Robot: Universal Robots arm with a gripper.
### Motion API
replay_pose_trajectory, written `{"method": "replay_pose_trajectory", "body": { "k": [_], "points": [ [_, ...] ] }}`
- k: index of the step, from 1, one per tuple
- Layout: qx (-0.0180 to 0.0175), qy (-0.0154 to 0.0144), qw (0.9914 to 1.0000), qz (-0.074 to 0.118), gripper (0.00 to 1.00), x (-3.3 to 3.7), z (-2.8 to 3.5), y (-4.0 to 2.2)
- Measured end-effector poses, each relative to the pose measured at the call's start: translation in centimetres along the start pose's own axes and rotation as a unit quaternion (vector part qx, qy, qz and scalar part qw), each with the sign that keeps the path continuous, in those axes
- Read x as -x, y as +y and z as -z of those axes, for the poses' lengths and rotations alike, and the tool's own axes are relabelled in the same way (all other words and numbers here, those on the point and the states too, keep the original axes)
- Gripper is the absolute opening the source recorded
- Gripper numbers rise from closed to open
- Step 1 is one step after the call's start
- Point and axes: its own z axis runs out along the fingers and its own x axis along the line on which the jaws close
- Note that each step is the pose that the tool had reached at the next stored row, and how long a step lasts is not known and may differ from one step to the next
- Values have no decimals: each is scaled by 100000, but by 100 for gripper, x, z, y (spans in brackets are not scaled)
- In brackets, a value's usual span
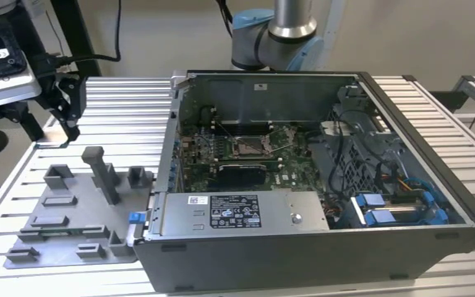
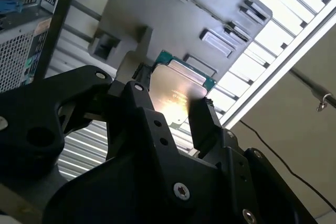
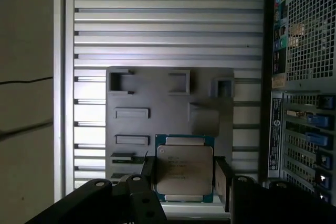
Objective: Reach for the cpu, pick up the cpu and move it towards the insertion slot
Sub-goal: 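Pick up the cpu and move it towards the insertion slot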
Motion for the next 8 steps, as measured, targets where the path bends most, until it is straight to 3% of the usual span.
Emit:
{"method": "replay_pose_trajectory", "body": {
  "k": [8],
  "points": [
    [2, 0, 100000, 1, 0, 117, 0, 1]
  ]
}}
